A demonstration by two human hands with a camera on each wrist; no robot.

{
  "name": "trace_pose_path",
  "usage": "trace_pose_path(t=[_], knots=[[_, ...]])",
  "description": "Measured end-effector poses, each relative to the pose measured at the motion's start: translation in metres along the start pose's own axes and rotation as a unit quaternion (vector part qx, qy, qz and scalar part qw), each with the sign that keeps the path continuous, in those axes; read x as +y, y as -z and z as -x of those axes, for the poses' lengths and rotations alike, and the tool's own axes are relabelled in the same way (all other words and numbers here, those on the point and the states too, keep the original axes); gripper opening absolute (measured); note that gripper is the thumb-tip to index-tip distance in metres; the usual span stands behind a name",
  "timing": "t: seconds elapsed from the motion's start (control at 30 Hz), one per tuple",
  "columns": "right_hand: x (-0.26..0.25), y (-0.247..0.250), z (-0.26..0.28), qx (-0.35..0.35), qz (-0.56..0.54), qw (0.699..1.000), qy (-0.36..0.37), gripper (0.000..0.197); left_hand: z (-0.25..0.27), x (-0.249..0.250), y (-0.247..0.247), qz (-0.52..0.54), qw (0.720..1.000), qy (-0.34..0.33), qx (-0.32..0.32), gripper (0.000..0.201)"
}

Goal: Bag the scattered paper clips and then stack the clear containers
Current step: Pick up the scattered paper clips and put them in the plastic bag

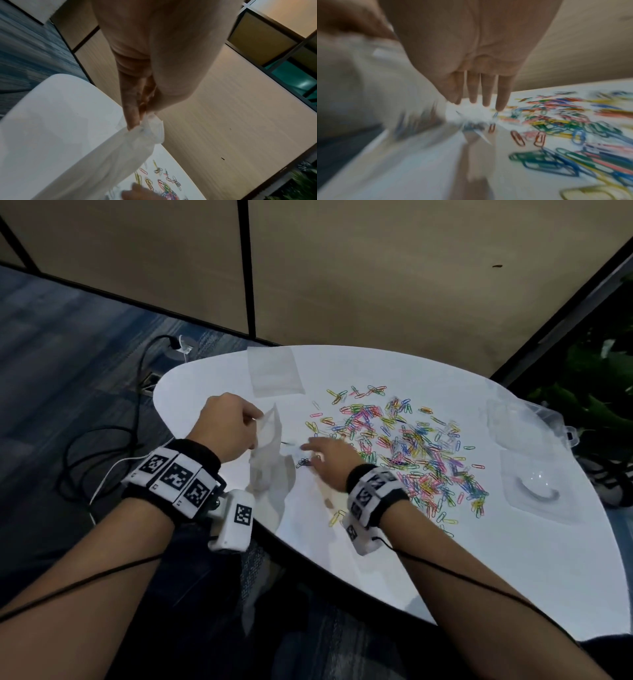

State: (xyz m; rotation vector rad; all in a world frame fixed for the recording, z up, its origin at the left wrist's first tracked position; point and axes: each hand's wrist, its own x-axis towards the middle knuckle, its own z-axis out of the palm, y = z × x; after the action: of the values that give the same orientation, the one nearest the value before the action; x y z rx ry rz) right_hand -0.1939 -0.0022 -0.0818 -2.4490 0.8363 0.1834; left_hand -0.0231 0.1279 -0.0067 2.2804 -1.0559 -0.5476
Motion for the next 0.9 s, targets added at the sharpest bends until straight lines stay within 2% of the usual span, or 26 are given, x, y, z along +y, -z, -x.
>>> trace_pose_path(t=[0.1,0.17,0.23,0.33,0.43,0.5,0.63,0.7,0.8,0.9], knots=[[-0.003,-0.042,-0.005,-0.064,0.179,0.974,0.123,0.049,0.000,0.003,-0.002,0.003,1.000,-0.007,-0.006,0.029],[0.007,-0.054,0.001,-0.060,0.259,0.953,0.147,0.056,0.004,0.007,-0.008,0.006,0.999,-0.015,-0.028,0.029],[0.026,-0.053,0.012,-0.047,0.300,0.945,0.120,0.062,0.006,0.011,-0.013,-0.001,0.999,-0.027,-0.043,0.030],[0.054,-0.042,0.032,-0.050,0.324,0.944,0.033,0.060,0.010,0.016,-0.018,-0.006,0.998,-0.029,-0.055,0.029],[0.073,-0.040,0.042,-0.061,0.268,0.961,-0.036,0.064,0.015,0.021,-0.023,0.004,0.998,-0.028,-0.064,0.024],[0.079,-0.043,0.040,-0.045,0.243,0.968,-0.037,0.064,0.018,0.020,-0.029,0.010,0.997,-0.033,-0.075,0.021],[0.076,-0.039,0.039,0.022,0.231,0.972,-0.037,0.018,0.022,0.021,-0.042,0.026,0.992,-0.026,-0.117,0.018],[0.079,-0.033,0.039,0.049,0.188,0.979,-0.069,0.015,0.024,0.023,-0.044,0.030,0.991,-0.022,-0.129,0.019],[0.082,-0.014,0.042,0.118,0.024,0.979,-0.163,0.012,0.023,0.022,-0.044,0.042,0.990,-0.016,-0.136,0.018],[0.079,0.008,0.047,0.176,-0.178,0.940,-0.232,0.012,0.020,0.018,-0.045,0.042,0.990,-0.015,-0.137,0.016]])
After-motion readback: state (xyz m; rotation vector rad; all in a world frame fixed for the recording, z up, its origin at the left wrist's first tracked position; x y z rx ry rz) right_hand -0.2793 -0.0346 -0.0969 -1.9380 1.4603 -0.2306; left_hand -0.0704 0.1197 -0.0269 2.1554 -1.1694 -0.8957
